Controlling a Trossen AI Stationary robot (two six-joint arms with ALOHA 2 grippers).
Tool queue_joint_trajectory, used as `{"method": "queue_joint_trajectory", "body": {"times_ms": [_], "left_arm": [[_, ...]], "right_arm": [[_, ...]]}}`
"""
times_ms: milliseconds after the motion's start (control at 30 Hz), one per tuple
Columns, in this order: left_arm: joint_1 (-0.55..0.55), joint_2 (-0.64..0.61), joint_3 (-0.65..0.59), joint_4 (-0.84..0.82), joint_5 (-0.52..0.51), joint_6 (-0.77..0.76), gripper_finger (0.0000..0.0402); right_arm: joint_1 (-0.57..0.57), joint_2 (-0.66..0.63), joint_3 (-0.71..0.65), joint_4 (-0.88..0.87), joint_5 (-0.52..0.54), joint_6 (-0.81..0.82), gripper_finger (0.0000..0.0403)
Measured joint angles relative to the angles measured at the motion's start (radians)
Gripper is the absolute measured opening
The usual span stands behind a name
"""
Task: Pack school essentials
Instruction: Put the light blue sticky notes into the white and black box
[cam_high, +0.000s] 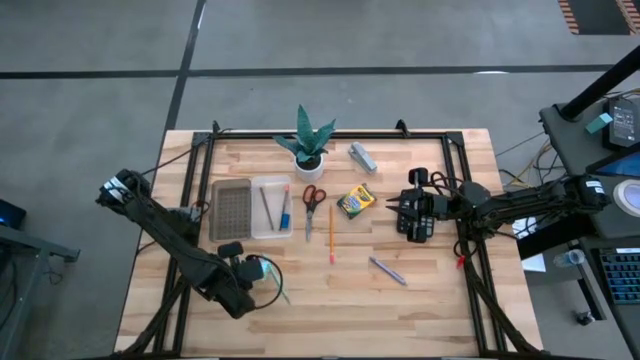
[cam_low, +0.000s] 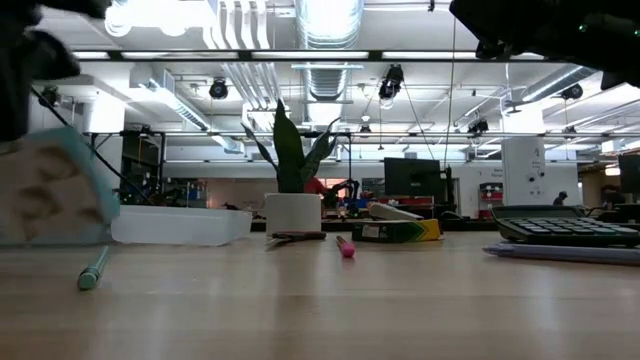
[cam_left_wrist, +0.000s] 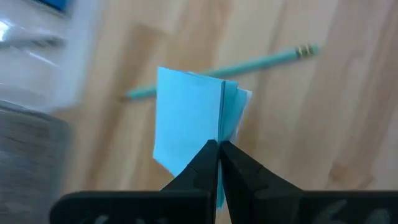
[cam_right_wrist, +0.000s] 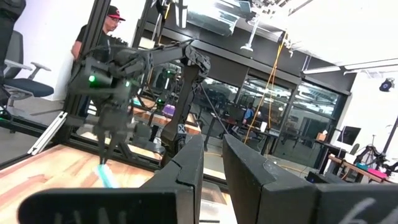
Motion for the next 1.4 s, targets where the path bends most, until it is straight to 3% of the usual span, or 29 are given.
{"method": "queue_joint_trajectory", "body": {"times_ms": [267, 400, 633, 833, 1000, 1400], "left_arm": [[0.083, -0.061, 0.044, -0.064, -0.194, 0.036, 0.0000], [0.149, -0.069, 0.047, -0.062, -0.275, 0.135, 0.0000], [0.312, -0.026, 0.017, -0.061, -0.299, 0.374, 0.0000], [0.436, 0.033, -0.034, -0.059, -0.299, 0.406, 0.0000], [0.449, 0.074, -0.042, -0.039, -0.287, 0.482, 0.0000], [0.449, 0.110, -0.042, -0.007, -0.237, 0.473, 0.0000]], "right_arm": [[-0.006, 0.000, 0.000, -0.004, 0.001, 0.001, 0.0052], [-0.006, 0.001, 0.000, -0.005, 0.001, 0.001, 0.0052], [-0.006, 0.001, 0.000, -0.006, 0.001, 0.000, 0.0052], [-0.006, 0.001, 0.000, -0.006, 0.012, -0.002, 0.0052], [-0.006, 0.002, 0.000, -0.014, 0.026, -0.008, 0.0052], [-0.006, 0.002, 0.000, -0.014, 0.026, -0.004, 0.0052]]}}
